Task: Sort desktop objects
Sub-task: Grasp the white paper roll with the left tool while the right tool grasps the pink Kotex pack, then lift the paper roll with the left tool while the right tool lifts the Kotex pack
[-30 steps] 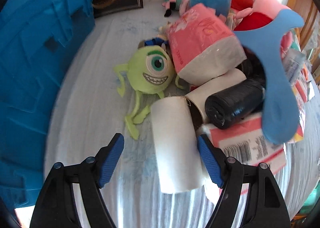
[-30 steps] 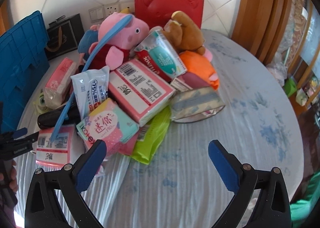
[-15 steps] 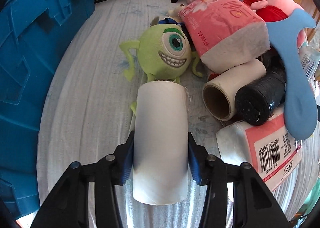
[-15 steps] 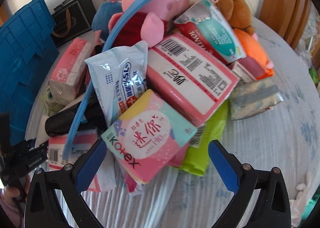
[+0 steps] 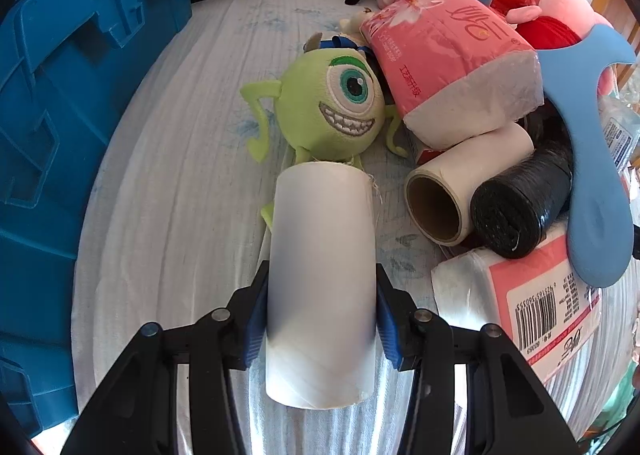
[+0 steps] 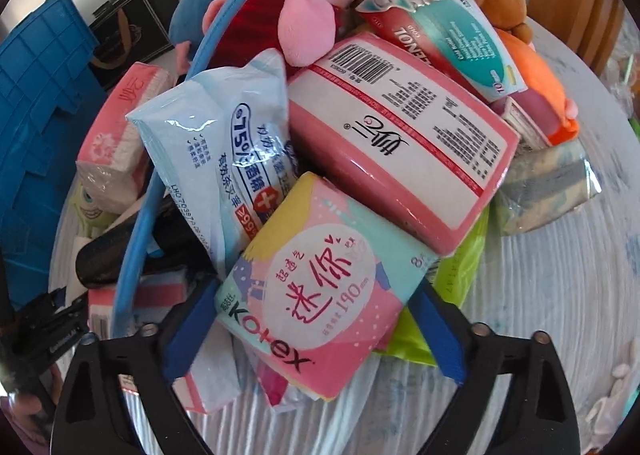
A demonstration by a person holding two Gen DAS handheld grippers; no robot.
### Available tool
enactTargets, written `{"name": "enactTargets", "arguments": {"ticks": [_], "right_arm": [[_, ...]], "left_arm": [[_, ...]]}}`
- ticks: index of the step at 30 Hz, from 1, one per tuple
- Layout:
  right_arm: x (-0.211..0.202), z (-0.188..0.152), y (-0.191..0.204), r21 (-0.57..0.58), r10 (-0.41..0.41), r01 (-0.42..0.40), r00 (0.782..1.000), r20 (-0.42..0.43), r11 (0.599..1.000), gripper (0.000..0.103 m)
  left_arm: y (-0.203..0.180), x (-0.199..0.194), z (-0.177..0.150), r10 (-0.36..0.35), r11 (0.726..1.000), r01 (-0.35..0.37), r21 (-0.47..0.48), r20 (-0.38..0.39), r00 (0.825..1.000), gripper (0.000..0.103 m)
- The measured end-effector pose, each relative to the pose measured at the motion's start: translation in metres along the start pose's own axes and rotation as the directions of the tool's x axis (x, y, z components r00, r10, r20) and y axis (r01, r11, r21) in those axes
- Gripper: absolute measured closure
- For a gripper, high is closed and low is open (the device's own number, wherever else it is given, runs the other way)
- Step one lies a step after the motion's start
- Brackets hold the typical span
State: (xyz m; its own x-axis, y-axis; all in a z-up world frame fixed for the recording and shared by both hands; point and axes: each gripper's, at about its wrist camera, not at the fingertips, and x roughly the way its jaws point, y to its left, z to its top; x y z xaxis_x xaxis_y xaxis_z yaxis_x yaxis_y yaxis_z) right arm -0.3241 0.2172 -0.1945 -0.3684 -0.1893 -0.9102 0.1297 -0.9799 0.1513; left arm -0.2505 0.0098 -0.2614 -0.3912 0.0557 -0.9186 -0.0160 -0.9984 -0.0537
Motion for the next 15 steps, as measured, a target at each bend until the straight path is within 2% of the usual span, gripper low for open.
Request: {"name": "enactTargets", "arguments": {"ticks": [2, 9, 11, 15], "right_arm": [[-0.004, -0.003, -0.002, -0.013, -0.013, 0.013, 1.000, 0.000, 1.000, 0.020], [-0.006, -0.007, -0.011, -0.010, 0.001, -0.001, 1.000, -0.010, 1.000, 0.019], [-0.010, -0.009, -0.010, -0.023, -0.007, 0.007, 1.000, -0.007, 1.000, 0.025], [-0.025, -0.019, -0.006, -0.059, -0.020, 0.021, 1.000, 0.020, 0.998, 0.026]], "left_arm": [[0.003, -0.002, -0.003, -0.006, 1.000, 0.006, -0.012, 0.001, 1.000, 0.057], [-0.001, -0.017, -0.009, 0.001, 1.000, 0.000, -0.010, 0.027, 1.000, 0.057], [-0.003, -0.028, -0.012, 0.001, 1.000, -0.001, 0.001, 0.048, 0.999, 0.057], [-0.005, -0.052, -0.017, 0.002, 1.000, -0.004, 0.019, 0.103, 0.995, 0.057]]}}
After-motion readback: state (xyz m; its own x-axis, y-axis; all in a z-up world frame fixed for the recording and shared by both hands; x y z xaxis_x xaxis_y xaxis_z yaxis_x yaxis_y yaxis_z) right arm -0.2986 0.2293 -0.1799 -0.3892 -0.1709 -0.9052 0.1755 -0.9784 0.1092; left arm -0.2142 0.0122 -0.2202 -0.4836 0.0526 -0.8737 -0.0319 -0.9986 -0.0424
